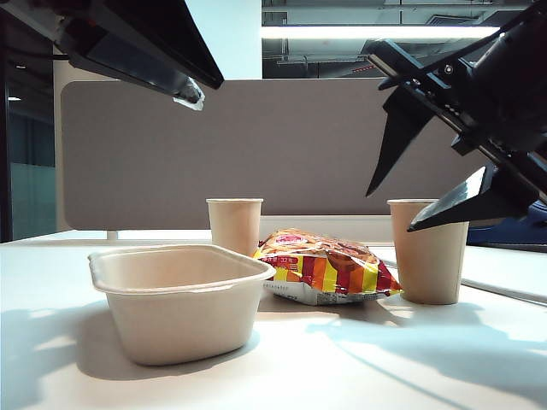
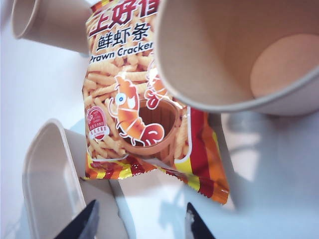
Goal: Pick up a bag of chips and put them in the box.
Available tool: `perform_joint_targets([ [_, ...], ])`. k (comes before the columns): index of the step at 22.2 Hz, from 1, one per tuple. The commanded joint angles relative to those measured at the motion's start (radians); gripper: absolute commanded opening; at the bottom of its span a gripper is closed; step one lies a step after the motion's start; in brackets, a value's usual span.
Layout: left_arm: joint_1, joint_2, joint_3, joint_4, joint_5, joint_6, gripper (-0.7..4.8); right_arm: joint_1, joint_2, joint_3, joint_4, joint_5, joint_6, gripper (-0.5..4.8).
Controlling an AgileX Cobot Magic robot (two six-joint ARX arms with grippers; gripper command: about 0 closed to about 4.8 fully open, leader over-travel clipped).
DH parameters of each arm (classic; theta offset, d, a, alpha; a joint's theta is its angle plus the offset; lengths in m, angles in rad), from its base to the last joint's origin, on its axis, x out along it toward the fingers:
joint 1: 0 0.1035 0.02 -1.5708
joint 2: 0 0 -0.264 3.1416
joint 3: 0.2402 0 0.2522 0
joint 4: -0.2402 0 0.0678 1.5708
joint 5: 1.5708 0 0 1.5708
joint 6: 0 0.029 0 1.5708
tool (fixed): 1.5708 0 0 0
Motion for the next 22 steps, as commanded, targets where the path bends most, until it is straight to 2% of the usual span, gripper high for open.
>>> perform_joint_targets([
  [1,0.000,-0.002,0.004,0.014,0.006,0.005,1.84,0.002,0.016,0.003,0.007,0.014,0.065,2.39],
  [2,0.000,-0.002,0.004,0.014,0.006,0.005,1.84,0.002,0.030,0.003,0.009,0.014,0.073,2.55],
  [10,0.000,-0.002,0.004,0.010,0.032,0.031,1.84,0.028,0.162,0.003,0.106,0.011,0.120,2.85],
  [12,0.000,-0.002,0.004,0.005,0.032,0.042,1.84,0.027,0.186,0.003,0.114,0.012,0.119,3.44],
  [14,0.000,-0.002,0.004,0.000,0.032,0.053,1.84,0.027,0.200,0.003,0.132,0.013,0.119,3.70],
  [22,0.000,-0.002,0.004,-0.002,0.032,0.058,1.84,0.026,0.217,0.003,0.142,0.034,0.107,3.70],
])
